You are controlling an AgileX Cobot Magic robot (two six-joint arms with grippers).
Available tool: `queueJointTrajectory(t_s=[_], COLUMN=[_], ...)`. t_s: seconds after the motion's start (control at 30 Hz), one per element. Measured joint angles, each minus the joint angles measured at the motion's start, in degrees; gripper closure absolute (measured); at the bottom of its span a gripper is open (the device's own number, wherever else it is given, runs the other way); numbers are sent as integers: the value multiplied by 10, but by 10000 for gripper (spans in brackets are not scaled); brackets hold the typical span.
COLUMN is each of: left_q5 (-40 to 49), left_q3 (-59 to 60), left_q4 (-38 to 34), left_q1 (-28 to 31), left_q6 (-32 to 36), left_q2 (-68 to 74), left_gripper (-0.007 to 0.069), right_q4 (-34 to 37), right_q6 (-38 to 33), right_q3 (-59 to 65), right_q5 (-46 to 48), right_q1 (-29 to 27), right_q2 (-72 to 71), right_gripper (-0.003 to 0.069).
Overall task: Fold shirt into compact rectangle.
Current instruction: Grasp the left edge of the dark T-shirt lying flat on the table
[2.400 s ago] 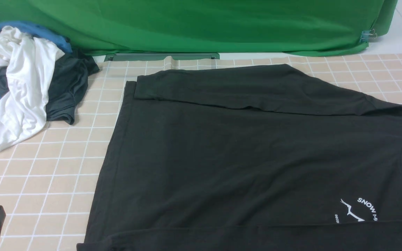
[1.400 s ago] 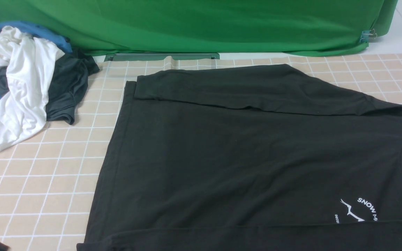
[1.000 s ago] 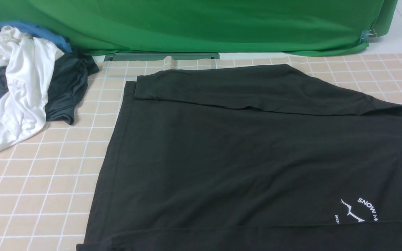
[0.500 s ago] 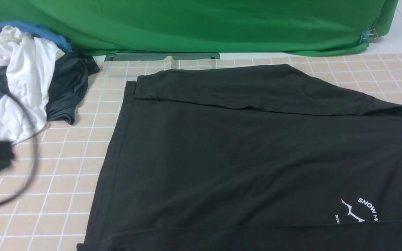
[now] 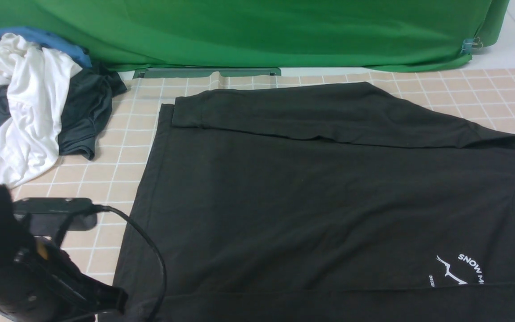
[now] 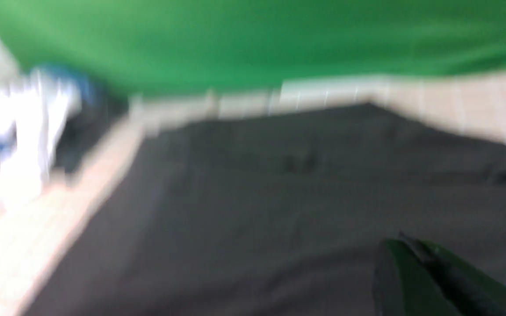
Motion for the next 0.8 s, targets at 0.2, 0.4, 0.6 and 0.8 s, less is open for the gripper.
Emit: queueJointTrajectory(t_s=[0.2,0.4,0.6,0.8], left_q5=[-46,-81,-103,-103], left_q3=[0,0,0,0], left_q4=[17,24,18,0], left_q1=[-11,-11,-11,-11], left_q6=[4,5,36,83], left_q2=[47,91,127,138], left_gripper=[505,278,174,425], right_q4=[11,17,18,19], right_q6=[-48,-55,-60,-63], right_q3=[-23,-24,-25,-25], right_q5=[44,41,37,32], right_q1=[0,0,0,0], right_q2=[79,81,81,81], right_gripper=[620,620,620,620])
